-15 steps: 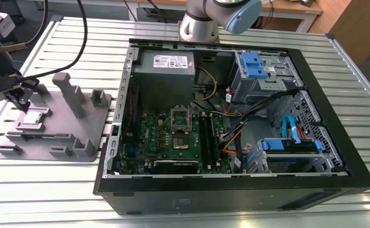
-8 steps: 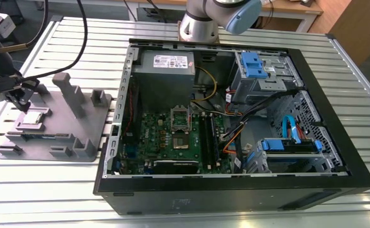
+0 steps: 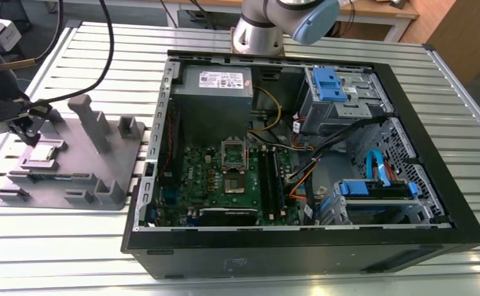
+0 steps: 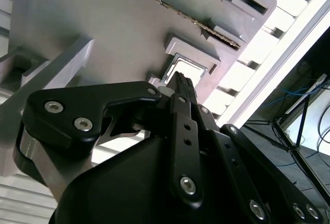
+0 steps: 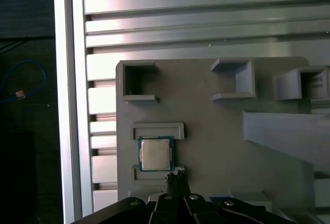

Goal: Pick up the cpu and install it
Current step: 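Pick up the cpu and move it towards the insertion slot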

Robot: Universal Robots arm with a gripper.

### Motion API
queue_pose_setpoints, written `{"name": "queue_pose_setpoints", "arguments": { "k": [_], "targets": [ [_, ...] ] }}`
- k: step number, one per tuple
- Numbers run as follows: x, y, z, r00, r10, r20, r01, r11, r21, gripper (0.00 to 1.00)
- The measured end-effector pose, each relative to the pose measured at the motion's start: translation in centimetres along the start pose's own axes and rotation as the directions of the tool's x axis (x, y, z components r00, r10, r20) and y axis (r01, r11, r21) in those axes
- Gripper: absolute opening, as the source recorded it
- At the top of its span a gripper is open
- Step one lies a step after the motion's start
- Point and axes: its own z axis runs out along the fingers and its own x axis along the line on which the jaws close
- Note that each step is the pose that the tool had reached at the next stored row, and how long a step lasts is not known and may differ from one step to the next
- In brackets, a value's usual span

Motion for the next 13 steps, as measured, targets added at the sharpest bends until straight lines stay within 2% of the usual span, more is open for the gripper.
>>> {"name": "queue_pose_setpoints", "arguments": {
  "k": [8, 13],
  "targets": [
    [0.15, -0.07, 1.45, 1.0000, 0.000, 0.0002, 0.000, 1.0000, 0.0000, 0.11],
    [0.34, 0.25, 2.21, 1.0000, 0.000, 0.0002, 0.000, 1.0000, 0.0000, 0.11]
  ]
}}
